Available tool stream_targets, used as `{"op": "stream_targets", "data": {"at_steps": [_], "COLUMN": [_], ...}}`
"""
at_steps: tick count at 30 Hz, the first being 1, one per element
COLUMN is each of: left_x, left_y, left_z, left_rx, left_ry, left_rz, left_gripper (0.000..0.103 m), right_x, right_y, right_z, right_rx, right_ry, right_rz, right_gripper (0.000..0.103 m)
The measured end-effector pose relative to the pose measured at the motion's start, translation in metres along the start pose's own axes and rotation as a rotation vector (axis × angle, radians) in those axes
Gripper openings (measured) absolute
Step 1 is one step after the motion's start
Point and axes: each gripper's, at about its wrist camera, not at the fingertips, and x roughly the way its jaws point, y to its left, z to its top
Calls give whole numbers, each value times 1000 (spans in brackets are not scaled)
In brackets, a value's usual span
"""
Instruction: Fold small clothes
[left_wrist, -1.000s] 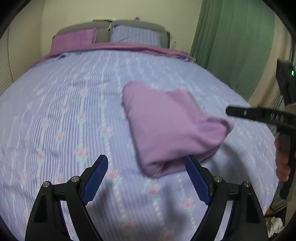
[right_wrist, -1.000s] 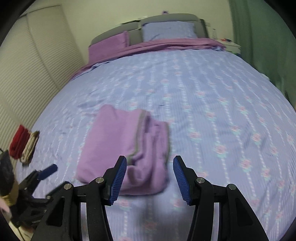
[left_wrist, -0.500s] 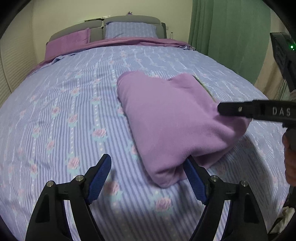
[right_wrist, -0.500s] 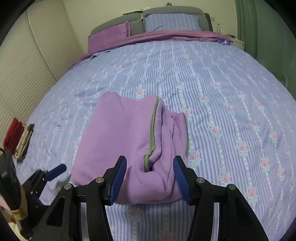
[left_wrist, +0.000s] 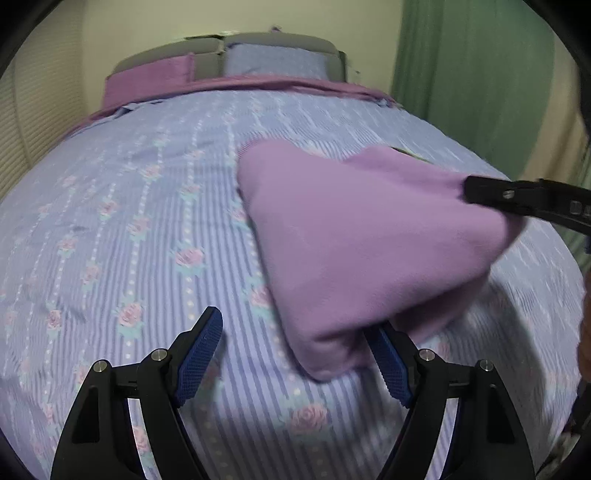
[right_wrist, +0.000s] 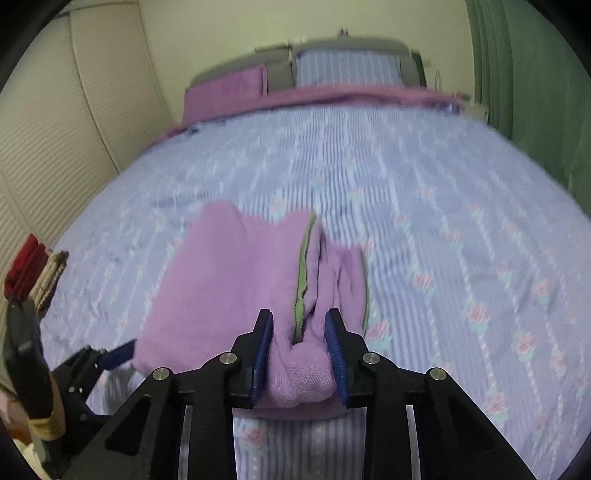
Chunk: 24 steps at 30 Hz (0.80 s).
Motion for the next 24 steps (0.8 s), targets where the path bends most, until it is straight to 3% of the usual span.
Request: {"op": "stream_targets", "data": {"at_steps": [5, 9, 14, 24], "left_x": [-1, 0, 4, 7], "left_y": [1, 8, 8, 16], "left_z": [-1, -8, -11, -15], "left_rx": [-44, -103, -95, -126], "left_ry": [11, 21, 49, 91], "left_rz": [44, 58, 50, 23], "left_gripper": [80, 81, 81, 82], "right_x": [-14, 3, 22, 30], "right_y": [-1, -10, -23, -38], "right_z": [6, -7, -30, -49], "right_rx": [-77, -89, -85, 24], "right_ry": [-70, -25, 35, 52], "right_rz": [-27, -28, -44, -12], "right_gripper": [28, 25, 25, 26]}}
